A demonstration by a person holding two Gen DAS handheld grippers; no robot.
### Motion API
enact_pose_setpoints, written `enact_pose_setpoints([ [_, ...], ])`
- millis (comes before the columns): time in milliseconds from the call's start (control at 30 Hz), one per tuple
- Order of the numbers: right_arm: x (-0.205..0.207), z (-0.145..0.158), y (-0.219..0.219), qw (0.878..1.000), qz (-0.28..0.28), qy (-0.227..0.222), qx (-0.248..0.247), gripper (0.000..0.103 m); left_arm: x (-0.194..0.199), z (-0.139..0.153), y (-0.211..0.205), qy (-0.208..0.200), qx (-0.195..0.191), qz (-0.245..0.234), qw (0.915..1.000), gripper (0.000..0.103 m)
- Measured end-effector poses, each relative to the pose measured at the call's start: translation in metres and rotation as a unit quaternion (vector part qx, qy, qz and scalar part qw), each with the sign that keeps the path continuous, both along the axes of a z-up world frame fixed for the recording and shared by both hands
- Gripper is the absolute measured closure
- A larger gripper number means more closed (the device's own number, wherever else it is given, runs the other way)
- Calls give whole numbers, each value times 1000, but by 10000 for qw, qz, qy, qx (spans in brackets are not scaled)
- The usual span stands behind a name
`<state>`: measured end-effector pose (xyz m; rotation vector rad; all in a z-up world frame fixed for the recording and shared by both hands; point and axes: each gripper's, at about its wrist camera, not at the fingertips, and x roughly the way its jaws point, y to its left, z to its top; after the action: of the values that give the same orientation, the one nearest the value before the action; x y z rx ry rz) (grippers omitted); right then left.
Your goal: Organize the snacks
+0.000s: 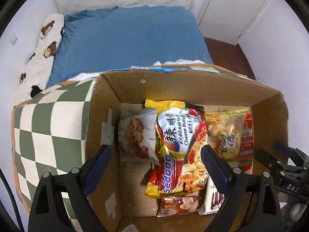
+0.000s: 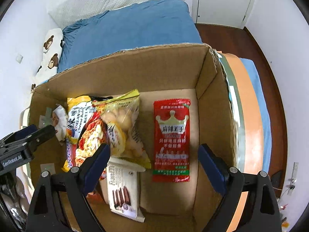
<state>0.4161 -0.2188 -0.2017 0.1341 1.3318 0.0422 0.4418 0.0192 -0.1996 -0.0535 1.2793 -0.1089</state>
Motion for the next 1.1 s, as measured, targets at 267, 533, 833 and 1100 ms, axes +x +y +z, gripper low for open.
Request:
enact_pose_setpoints([
  [267, -39, 32, 10, 9985, 164, -500, -145, 8, -48, 26, -4, -629, 156, -6, 9979, 8],
  [533, -92, 68, 16, 9934, 211, -1111, -180, 8, -101, 49, -3, -1173, 193, 38, 9929, 8],
  [833, -150, 111, 14, 9862, 95, -1650, -51, 6, -155, 72, -1, -1449, -28, 67, 9894, 8],
  [1100, -195, 89, 15, 9919, -24, -1161, 521, 6, -204, 67, 28, -1280, 69, 262, 9914, 8],
])
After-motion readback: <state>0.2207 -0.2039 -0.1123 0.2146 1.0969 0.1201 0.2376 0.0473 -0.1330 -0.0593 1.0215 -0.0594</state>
